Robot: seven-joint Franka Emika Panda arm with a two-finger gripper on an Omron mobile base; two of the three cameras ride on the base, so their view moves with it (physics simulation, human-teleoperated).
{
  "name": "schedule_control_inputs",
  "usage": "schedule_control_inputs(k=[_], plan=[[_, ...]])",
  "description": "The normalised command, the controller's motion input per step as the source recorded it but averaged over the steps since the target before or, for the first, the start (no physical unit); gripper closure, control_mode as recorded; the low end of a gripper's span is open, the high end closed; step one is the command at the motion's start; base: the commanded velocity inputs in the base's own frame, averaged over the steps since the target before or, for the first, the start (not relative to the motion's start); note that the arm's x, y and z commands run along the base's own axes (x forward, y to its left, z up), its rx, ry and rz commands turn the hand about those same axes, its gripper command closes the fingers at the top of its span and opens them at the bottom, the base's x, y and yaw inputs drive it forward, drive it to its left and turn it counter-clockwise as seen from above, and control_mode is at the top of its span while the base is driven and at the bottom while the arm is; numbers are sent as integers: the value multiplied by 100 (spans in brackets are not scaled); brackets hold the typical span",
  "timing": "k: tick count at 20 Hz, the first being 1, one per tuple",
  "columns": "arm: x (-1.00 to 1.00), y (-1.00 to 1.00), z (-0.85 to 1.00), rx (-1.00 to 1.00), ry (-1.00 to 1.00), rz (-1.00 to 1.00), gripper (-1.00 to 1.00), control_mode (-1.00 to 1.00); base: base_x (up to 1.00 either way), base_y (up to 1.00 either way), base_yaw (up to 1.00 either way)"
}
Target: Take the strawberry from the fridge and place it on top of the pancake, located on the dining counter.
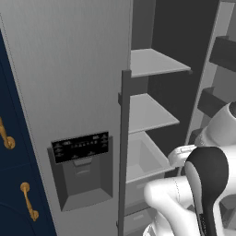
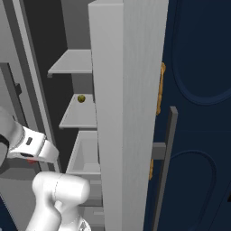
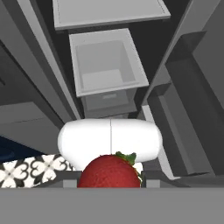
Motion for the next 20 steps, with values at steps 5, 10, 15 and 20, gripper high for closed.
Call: schedule_control_inputs(k=[5, 10, 15, 20], plan=[[0, -6, -17, 0, 2, 0, 100, -100, 0, 0, 0], [0, 0, 0, 0, 0, 0, 100, -100, 0, 0, 0], [-1, 0, 0, 0, 0, 0, 100, -100, 0, 0, 0], [-1, 0, 0, 0, 0, 0, 100, 100, -35, 4, 0]])
